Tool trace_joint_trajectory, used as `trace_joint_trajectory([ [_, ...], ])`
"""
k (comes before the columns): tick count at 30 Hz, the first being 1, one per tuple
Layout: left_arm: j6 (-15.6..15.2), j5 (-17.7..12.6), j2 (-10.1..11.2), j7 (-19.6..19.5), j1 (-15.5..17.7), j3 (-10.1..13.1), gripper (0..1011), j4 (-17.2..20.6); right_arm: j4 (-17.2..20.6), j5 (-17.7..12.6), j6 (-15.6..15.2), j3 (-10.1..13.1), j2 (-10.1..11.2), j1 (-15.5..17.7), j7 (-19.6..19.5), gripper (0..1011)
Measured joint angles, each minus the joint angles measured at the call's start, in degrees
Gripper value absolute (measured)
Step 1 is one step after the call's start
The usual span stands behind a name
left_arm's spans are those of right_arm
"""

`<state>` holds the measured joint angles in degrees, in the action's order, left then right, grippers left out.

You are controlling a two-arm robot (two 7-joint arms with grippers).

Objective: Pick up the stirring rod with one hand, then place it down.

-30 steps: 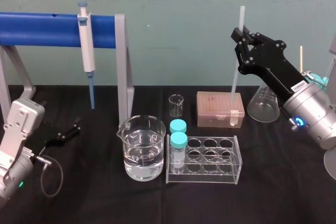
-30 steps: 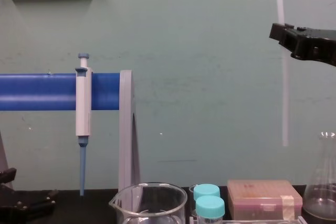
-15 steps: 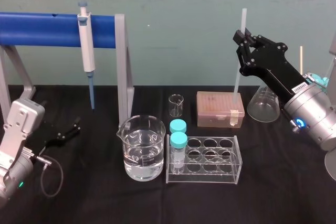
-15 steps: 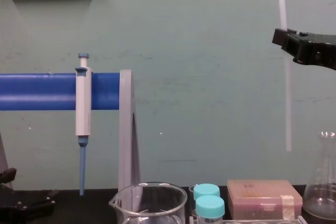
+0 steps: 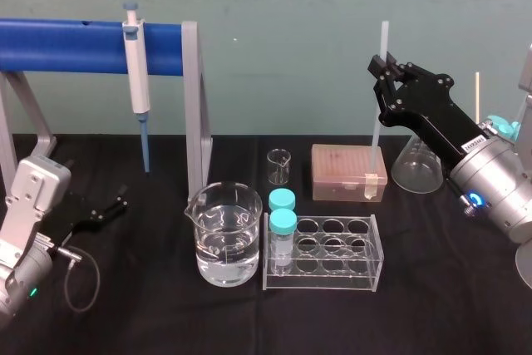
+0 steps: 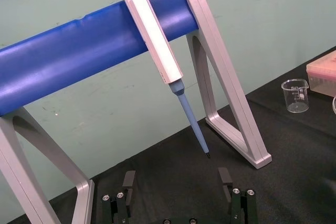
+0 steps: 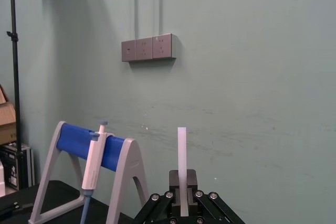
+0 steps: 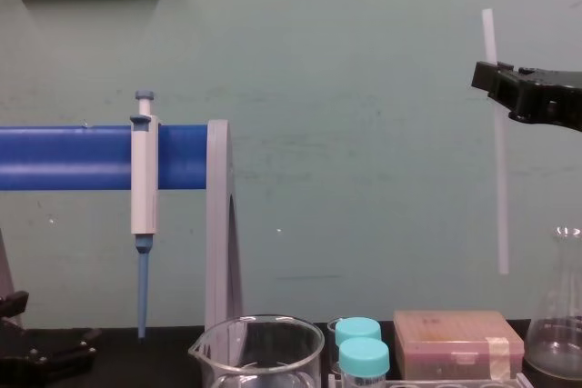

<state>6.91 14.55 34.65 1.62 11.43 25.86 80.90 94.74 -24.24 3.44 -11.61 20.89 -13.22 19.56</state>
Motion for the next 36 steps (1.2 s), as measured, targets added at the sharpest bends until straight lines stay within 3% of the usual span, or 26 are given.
trace_joint_trajectory([
  [36, 0.0, 0.0, 0.0, 0.0, 0.0, 0.0, 1000, 0.0, -0.73, 0.15, -1.76, -0.52, -0.03, -0.05, -0.23, 71],
])
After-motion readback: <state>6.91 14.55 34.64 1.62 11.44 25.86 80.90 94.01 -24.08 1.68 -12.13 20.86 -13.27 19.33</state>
